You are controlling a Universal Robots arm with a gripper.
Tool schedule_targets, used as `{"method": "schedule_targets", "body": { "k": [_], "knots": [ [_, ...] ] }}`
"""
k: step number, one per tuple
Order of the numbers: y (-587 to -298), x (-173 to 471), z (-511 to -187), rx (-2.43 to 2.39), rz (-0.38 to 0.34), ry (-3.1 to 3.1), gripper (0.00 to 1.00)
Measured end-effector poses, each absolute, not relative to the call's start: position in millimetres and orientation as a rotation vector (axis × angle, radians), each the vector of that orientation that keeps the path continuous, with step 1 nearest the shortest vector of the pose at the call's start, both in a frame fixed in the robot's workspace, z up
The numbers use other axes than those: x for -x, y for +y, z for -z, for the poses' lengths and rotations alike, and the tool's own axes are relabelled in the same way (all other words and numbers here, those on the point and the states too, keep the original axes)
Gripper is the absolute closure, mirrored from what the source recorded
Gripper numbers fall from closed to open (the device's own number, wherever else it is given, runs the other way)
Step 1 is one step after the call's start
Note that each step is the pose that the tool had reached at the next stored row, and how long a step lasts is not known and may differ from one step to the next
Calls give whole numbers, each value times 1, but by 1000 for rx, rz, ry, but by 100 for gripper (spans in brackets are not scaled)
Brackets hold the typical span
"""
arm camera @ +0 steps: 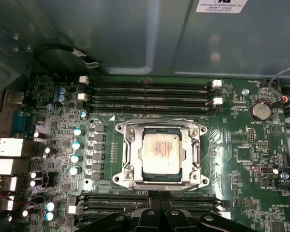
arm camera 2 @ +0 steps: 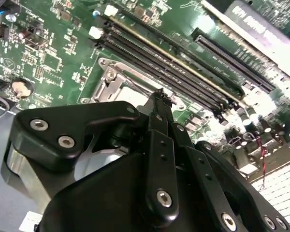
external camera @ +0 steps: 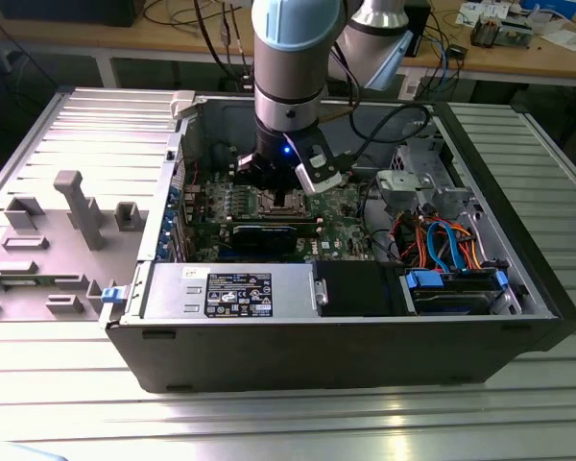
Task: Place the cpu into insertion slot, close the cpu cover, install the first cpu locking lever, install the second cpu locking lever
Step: 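Install the second cpu locking lever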
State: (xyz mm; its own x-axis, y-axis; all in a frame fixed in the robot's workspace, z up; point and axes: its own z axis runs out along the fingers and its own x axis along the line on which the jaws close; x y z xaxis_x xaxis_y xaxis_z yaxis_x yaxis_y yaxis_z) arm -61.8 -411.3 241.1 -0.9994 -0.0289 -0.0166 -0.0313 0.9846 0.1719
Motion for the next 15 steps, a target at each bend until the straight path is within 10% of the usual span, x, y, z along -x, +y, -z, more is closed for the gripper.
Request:
{"method": "schedule_targets", "body": {
  "k": [15],
  "knots": [
    [-417,75,-228,47,-322,3110,89]
  ]
}}
